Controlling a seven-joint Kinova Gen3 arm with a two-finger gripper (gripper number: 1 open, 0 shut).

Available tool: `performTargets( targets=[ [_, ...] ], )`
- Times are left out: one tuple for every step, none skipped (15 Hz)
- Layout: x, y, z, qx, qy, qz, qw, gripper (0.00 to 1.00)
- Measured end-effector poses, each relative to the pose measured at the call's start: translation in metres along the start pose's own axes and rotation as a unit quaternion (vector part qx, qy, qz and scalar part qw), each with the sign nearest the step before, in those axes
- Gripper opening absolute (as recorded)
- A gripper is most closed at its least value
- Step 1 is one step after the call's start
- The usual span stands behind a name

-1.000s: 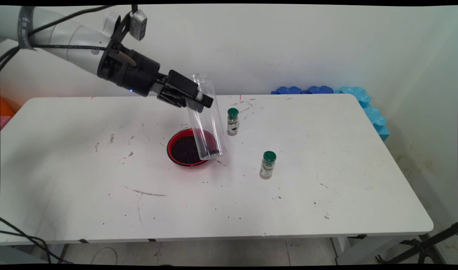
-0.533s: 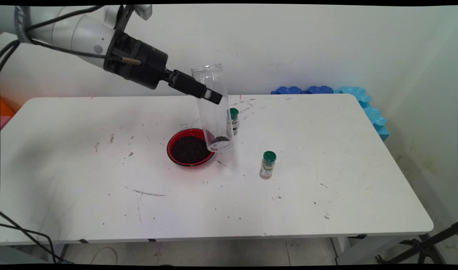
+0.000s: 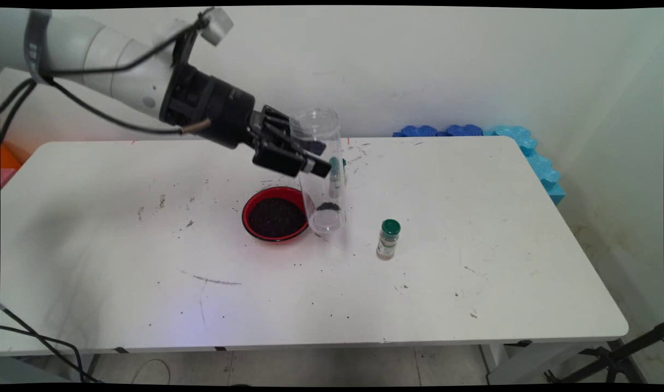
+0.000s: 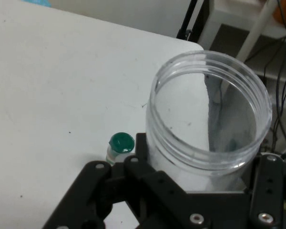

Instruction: Place the picked object on the table

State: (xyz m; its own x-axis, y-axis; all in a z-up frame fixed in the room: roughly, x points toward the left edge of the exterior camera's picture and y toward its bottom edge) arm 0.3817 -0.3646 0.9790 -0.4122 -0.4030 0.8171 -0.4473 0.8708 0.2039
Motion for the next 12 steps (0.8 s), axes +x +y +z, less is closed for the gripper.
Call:
performTargets(
  targets=[
    [-0.003,0.003,0.004,0.000,-0.002,0.013,0.9999,0.00],
    [-0.007,0.005,0.006,0.001,-0.003,0.021,0.9998,0.00],
    [-0.011,0.007,0.010,0.001,-0.006,0.030,0.9995,0.00],
    [-0.016,0.008,0.014,0.002,-0.009,0.037,0.9993,0.00],
    [-0.021,0.010,0.017,0.002,-0.011,0.042,0.9990,0.00],
    [-0.027,0.011,0.021,0.003,-0.015,0.046,0.9988,0.00],
    [-0.034,0.012,0.026,0.004,-0.018,0.049,0.9986,0.00],
    [-0.038,0.013,0.029,0.004,-0.021,0.050,0.9985,0.00],
    [-0.043,0.013,0.032,0.004,-0.023,0.051,0.9984,0.00],
    [-0.049,0.014,0.036,0.005,-0.026,0.052,0.9983,0.00],
    [-0.056,0.015,0.041,0.005,-0.029,0.051,0.9983,0.00],
    [-0.060,0.015,0.043,0.005,-0.031,0.050,0.9983,0.00]
  ],
)
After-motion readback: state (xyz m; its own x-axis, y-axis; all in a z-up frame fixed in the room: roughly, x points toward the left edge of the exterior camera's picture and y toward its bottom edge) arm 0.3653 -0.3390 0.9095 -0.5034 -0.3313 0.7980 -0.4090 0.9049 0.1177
